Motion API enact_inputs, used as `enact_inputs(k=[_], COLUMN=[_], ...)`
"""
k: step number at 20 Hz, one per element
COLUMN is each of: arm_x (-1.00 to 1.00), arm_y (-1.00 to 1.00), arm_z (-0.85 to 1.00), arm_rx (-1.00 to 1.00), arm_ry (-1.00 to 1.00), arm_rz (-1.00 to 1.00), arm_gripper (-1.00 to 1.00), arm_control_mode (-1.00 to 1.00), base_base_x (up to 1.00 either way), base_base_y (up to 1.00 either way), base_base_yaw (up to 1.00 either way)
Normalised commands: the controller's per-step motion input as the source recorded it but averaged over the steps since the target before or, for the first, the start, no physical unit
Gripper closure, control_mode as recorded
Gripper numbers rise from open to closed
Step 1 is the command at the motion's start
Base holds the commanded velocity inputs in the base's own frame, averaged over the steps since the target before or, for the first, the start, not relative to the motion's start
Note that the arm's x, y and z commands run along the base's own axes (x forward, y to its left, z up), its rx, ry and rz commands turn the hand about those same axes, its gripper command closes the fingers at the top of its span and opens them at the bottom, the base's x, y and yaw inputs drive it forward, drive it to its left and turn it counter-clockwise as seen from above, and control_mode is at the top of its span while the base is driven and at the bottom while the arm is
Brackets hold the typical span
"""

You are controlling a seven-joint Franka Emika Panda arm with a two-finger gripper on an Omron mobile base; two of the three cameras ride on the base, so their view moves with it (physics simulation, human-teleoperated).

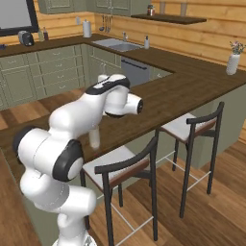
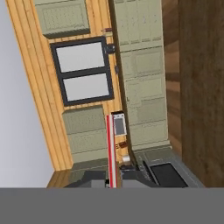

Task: Take a straw from the drawer in front and place it inside the glass cup on the dining counter.

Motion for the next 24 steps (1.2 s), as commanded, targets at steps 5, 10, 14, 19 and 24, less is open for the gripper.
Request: enact_inputs(k=[5,10,14,19,24], arm_x=[0.25,0.24,0.01,0.0,0.02], arm_y=[0.0,0.0,0.0,0.0,0.0], arm_z=[-0.16,-0.08,-0.1,-0.01,-0.1], arm_rx=[0.0,0.0,0.0,0.0,0.0], arm_ry=[0.01,0.0,0.0,0.0,0.0], arm_rz=[0.04,0.04,0.03,0.03,0.03], arm_gripper=[1.0,1.0,1.0,1.0,1.0], arm_control_mode=[-1.0,-1.0,-1.0,-1.0,-1.0], base_base_x=[0.0,0.0,0.0,0.0,0.0], base_base_y=[0.0,0.0,0.0,0.0,0.0], base_base_yaw=[0.0,0.0,0.0,0.0,0.0])
